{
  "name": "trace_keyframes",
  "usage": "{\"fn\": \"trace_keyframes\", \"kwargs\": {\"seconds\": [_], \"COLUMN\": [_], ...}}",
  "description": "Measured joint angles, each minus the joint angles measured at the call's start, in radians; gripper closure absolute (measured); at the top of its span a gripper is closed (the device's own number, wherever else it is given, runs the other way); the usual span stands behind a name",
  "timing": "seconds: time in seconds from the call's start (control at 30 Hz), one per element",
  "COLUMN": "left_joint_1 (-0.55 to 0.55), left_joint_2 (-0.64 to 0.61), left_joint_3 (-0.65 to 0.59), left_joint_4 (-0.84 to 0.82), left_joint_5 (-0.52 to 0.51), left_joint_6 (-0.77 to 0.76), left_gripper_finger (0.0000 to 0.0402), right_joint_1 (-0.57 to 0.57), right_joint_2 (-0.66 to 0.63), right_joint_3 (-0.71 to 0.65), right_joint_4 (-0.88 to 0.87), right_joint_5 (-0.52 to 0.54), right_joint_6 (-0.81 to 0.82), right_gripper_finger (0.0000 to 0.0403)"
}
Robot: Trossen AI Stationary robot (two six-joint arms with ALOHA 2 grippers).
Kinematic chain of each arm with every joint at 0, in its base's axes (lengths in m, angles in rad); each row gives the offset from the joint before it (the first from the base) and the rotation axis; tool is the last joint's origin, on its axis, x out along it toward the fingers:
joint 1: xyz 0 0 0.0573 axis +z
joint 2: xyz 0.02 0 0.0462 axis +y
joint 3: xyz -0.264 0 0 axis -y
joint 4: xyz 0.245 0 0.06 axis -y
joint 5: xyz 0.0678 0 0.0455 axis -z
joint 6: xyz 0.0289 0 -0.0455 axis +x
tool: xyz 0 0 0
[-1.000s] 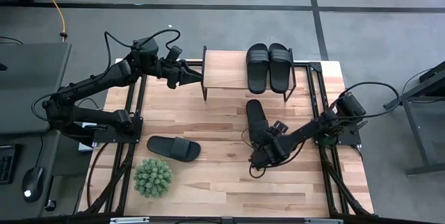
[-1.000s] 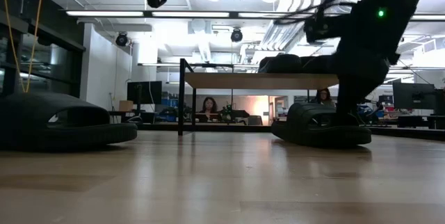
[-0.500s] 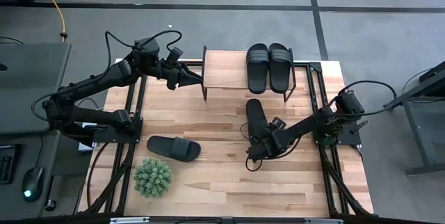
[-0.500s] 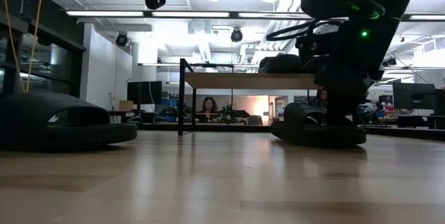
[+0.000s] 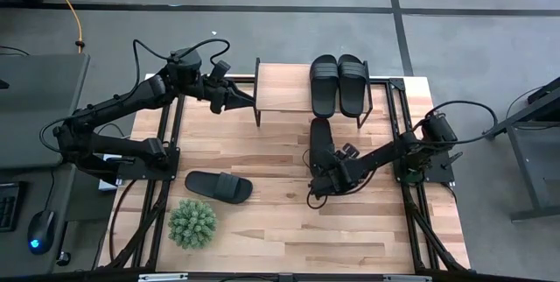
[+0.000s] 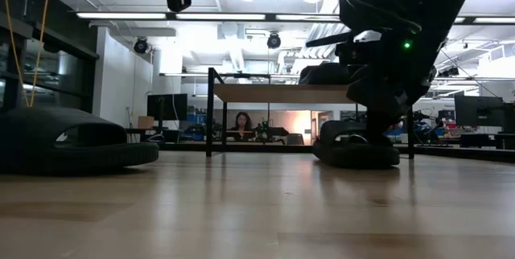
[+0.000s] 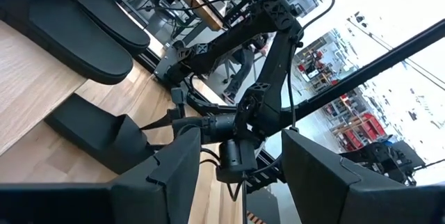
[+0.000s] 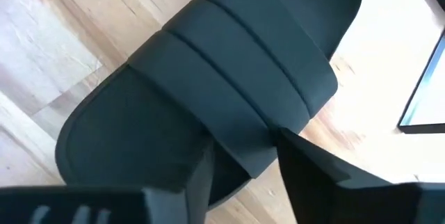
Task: Pick and place slides into the shelf
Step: Put the black slipper on the shelf
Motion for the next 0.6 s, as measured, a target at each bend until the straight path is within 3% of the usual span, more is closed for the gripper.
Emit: {"fn": "trace_keyframes", "kwargs": {"seconds": [0.37,0.6], "left_joint_1": [0.0,0.0], "left_joint_2": [0.0,0.0], "left_joint_3": [0.0,0.0], "left_joint_4": [0.001,0.002], "left_joint_5": [0.0,-0.001], "left_joint_6": [0.0,0.001], "left_gripper_finger": [0.0215,0.0215], "right_joint_1": [0.001,0.0], "right_joint_2": [0.0,0.0], "right_joint_3": [0.0,0.0], "right_joint_4": [0.012,0.053], "right_joint_5": [-0.012,-0.045], "right_joint_6": [0.022,0.03], "right_gripper_finger": [0.0388,0.04]}}
